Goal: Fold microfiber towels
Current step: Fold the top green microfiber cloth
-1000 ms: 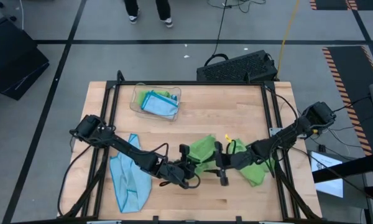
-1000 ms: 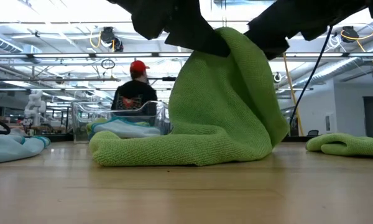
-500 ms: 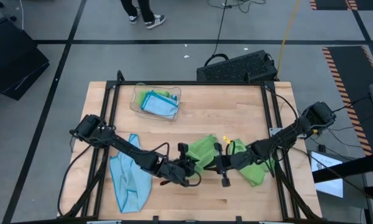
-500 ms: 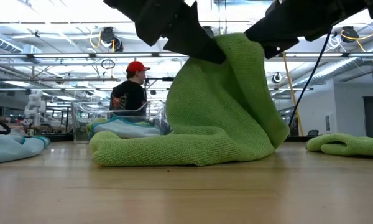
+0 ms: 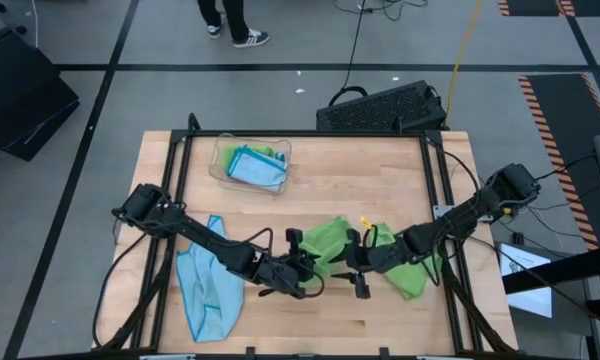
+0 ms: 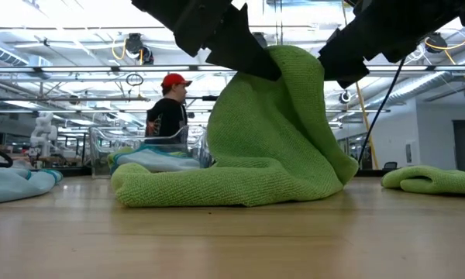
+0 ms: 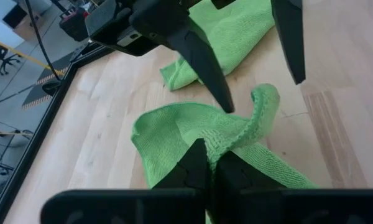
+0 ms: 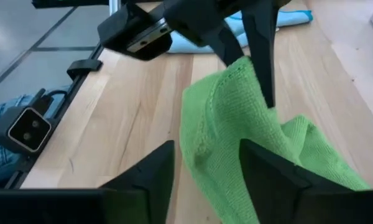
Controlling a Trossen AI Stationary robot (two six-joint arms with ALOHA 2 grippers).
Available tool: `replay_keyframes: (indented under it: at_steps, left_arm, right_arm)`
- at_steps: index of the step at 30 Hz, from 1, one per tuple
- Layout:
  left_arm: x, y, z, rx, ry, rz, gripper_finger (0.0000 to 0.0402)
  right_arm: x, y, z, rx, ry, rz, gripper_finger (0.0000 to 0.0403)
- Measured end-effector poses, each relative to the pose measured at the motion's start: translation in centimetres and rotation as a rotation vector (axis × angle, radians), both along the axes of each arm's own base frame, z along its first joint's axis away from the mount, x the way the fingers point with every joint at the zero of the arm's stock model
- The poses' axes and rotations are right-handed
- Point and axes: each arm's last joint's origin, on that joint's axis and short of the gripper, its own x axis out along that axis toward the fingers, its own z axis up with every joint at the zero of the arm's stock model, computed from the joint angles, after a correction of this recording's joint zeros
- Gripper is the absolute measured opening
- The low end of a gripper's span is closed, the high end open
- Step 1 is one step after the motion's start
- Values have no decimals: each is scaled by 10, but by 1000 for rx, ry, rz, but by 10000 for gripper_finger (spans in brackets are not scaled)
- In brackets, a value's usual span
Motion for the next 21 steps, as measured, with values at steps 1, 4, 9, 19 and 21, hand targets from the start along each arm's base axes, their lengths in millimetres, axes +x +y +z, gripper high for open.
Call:
replay_keyframes:
  at_steps: [1,4,9,19,21]
  left_arm:
    - [0,0,0,-3,-1,3,12]
    - [0,1,0,-4,-2,5,6]
    - [0,1,0,-8,-3,7,11]
    - [1,3,0,-26,-9,22,8]
    - [1,3,0,-26,-9,22,12]
  right_arm:
    - [0,0,0,1,-1,-2,187]
    - [1,-1,1,6,-6,-6,200]
    - [1,-1,2,10,-20,-3,185]
    - [3,0,4,9,-41,31,82]
    - [3,-1,4,2,-43,32,56]
